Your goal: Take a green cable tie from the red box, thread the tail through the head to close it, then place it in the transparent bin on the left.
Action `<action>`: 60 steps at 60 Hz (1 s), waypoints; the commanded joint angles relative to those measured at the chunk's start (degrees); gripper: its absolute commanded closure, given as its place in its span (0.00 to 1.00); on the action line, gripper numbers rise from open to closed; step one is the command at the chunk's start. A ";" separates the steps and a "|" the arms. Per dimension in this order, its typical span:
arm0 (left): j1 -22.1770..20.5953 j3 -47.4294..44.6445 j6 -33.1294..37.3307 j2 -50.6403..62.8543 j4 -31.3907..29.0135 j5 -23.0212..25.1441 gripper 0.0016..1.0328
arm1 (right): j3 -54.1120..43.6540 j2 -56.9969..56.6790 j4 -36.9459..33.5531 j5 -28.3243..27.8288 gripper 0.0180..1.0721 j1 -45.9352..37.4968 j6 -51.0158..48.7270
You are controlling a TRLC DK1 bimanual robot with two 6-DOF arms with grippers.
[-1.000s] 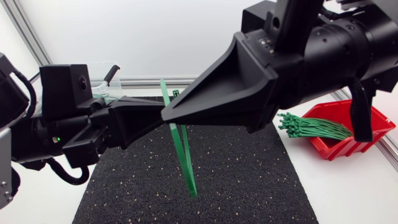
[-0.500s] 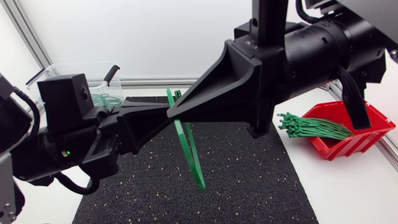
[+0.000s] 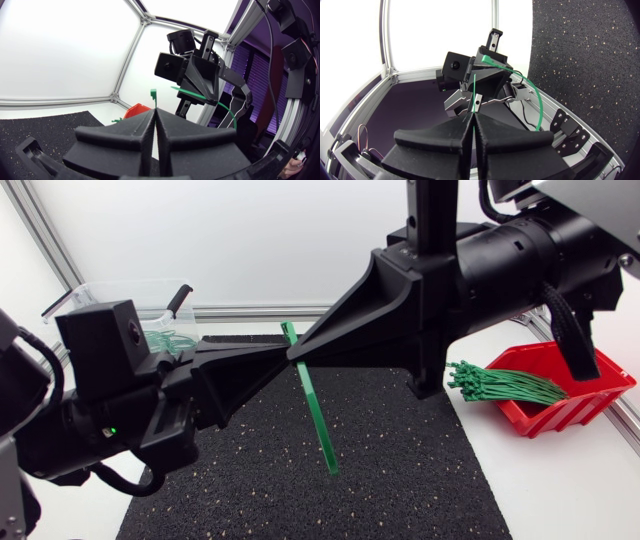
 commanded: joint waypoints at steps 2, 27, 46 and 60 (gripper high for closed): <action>-1.02 -0.41 0.93 -0.79 1.05 -0.29 0.97 | 0.10 1.11 -0.44 -0.65 0.95 -0.51 1.68; -0.85 -0.32 1.99 -1.85 0.96 -1.52 0.97 | -1.04 2.08 -0.08 -0.65 0.95 -0.51 1.60; -1.55 -0.49 1.99 -1.58 0.96 -1.52 0.97 | -1.22 1.47 0.27 -0.65 0.95 -0.86 1.60; -1.55 -1.02 2.16 -1.32 0.96 -1.52 0.97 | -1.22 1.38 0.18 -0.65 0.95 -0.86 1.60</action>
